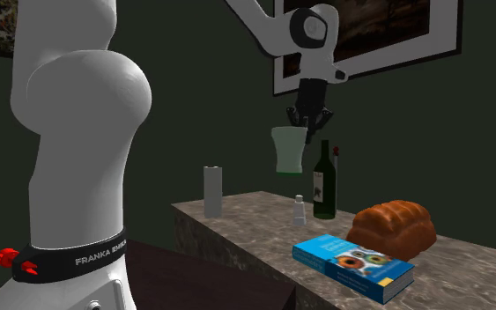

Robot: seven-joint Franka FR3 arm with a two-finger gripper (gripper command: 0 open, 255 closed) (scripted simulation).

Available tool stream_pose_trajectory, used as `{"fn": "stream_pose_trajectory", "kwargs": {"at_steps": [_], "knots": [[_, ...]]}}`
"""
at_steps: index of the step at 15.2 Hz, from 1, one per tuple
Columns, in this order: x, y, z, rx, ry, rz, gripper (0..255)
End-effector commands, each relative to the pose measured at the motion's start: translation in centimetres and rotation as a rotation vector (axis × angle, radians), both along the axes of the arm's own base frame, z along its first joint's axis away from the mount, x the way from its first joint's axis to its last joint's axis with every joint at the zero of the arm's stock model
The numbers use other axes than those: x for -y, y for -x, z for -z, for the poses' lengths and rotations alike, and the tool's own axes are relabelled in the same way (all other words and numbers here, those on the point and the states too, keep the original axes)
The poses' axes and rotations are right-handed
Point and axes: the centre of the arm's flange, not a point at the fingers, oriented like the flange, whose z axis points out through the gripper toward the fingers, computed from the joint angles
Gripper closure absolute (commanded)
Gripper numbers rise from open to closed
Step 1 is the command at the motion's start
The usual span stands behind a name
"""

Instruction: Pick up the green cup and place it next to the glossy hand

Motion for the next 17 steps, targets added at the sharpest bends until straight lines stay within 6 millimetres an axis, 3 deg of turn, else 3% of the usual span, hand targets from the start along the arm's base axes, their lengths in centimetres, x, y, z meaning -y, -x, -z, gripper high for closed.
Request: {"fn": "stream_pose_trajectory", "kwargs": {"at_steps": [1,17], "knots": [[2.7,0.0,0.1,0.001,0.001,-0.002,255],[23.8,0.2,0.0,0.001,0.001,-0.002,255]]}}
